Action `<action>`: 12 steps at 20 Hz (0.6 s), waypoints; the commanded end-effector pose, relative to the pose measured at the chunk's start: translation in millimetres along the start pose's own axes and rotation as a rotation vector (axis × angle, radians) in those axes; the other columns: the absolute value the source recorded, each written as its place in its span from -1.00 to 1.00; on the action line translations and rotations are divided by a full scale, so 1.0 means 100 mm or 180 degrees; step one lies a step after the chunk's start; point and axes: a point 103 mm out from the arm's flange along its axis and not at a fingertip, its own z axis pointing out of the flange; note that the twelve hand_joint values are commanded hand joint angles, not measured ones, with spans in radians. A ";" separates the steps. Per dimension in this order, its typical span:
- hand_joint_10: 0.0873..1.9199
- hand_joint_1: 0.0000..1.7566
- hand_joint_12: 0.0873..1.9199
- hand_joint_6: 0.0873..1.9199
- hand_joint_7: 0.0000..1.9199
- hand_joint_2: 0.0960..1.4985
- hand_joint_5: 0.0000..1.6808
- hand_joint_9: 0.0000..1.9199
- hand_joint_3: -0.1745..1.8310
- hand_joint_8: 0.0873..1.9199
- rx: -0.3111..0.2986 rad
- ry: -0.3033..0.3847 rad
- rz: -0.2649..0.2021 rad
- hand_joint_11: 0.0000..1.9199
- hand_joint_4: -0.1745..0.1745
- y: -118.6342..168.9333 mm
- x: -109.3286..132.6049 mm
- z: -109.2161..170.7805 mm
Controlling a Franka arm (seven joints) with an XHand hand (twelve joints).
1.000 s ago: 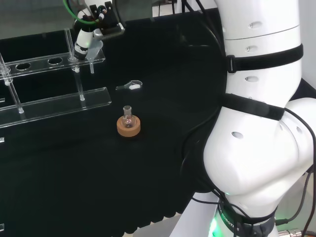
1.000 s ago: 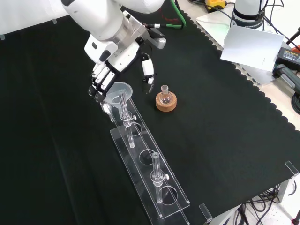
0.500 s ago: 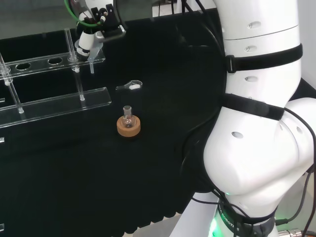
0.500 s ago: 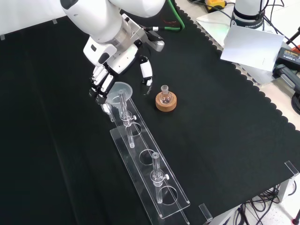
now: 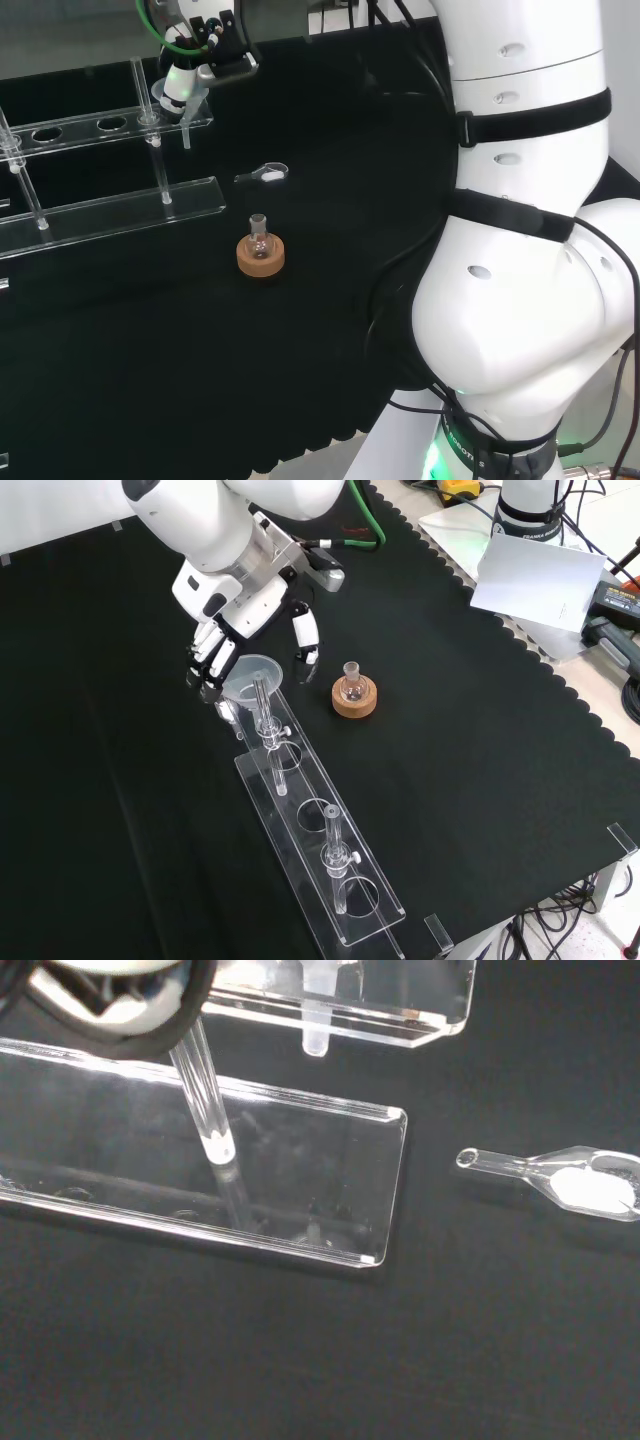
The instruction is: Pick up the funnel from the transparent funnel stand.
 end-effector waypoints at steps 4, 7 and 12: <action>-0.07 -0.07 0.44 -1.00 -1.00 -0.34 -0.67 -0.81 -0.28 -0.50 0.0026 -0.0003 -0.0035 -0.58 0.32 0.09 -0.01 0.05; -0.07 -0.08 0.43 -1.00 -1.00 -0.34 -0.67 -0.80 -0.28 -0.49 0.0022 -0.0022 -0.0021 -0.58 0.31 0.10 -0.01 0.05; -0.13 -0.08 0.42 -1.00 -0.97 -0.32 -0.64 -0.71 -0.27 -0.41 -0.0073 -0.0057 0.0046 -0.57 0.29 0.13 -0.02 0.06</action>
